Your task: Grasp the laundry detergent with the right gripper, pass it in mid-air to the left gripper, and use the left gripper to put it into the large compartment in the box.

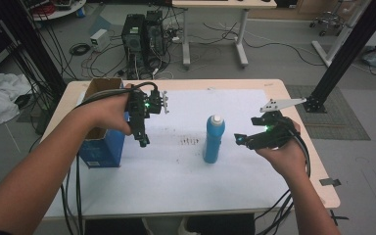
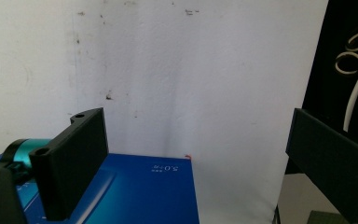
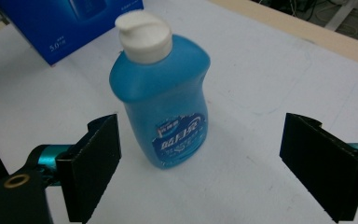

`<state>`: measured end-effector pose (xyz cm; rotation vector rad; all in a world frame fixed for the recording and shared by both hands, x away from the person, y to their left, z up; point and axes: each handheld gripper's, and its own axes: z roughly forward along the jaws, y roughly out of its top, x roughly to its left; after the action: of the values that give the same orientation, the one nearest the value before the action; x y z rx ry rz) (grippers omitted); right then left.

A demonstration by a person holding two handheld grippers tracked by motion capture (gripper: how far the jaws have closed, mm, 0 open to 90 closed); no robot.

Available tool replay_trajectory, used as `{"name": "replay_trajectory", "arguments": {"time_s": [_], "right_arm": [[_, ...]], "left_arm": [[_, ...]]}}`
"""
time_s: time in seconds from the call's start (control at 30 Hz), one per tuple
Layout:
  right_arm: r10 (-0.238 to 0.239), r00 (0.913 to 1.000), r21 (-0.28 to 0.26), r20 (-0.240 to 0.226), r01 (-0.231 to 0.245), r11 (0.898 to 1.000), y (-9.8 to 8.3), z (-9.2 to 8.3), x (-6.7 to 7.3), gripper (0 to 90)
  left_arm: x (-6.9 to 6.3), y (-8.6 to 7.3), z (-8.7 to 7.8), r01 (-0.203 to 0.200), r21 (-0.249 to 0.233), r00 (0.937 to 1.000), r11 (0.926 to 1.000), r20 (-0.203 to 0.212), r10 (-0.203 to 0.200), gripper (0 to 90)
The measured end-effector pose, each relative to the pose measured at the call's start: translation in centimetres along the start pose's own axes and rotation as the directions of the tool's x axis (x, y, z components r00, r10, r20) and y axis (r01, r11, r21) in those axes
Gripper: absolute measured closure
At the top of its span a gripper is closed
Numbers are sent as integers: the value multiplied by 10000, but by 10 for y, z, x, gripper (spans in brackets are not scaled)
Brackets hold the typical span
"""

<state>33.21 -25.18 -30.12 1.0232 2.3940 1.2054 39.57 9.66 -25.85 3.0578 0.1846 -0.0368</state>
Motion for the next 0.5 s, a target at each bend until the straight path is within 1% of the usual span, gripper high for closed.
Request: {"name": "replay_trajectory", "arguments": {"time_s": [0.27, 0.4, 0.5], "right_arm": [[-218, 9996, 448, -203, 227, 9987, -9, 5, 4, 116], [-235, 9994, 647, -243, 250, 9976, -13, 8, 7, 116], [-190, 9996, 664, -232, 205, 9976, -17, 11, 9, 116]], "left_arm": [[0, -1, 0, 17, -11, 10000, 10000, -42, -18, 56], [1, -1, 0, 28, -25, 10000, 10000, -61, -28, 55], [0, -1, 0, 37, 3, 10000, 10000, -77, -37, 55]]}}
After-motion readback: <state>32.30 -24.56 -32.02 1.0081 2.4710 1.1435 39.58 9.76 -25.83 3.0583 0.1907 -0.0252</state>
